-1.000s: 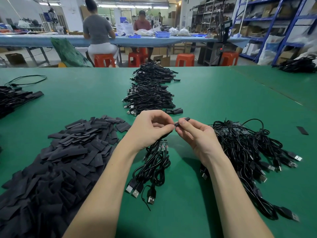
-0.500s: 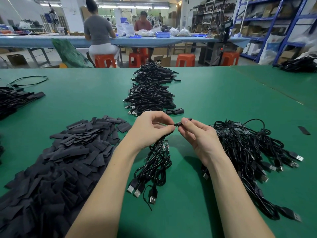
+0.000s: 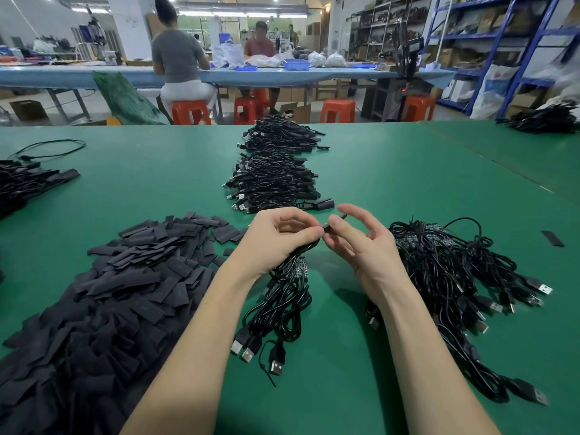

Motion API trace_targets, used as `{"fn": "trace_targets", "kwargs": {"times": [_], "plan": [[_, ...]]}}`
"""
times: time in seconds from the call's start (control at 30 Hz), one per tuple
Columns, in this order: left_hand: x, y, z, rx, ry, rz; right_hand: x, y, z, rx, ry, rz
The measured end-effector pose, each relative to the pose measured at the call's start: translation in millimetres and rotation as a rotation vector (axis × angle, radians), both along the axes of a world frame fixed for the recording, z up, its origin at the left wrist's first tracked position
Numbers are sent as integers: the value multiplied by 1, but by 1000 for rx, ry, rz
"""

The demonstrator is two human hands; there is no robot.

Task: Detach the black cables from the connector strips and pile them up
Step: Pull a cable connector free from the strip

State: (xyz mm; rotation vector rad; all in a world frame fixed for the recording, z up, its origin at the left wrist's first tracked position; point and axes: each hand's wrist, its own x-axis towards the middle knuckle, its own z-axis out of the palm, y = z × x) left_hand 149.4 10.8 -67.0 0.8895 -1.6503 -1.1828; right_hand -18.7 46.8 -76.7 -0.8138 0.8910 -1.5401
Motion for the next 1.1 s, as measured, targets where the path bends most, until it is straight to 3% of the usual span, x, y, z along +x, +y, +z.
{"fn": "trace_targets", "kwargs": {"times": [0.3,0.7,1.1], "plan": [[-2,2,-1,159,111,-5,10,0,0,-76,-3,-107],[-5,-1,-2,-6,17,55,10,0,0,-21,-70,-132],[-7,-2,-3,-7,-8,88,13,-3,-4,12,-76,-183]]}}
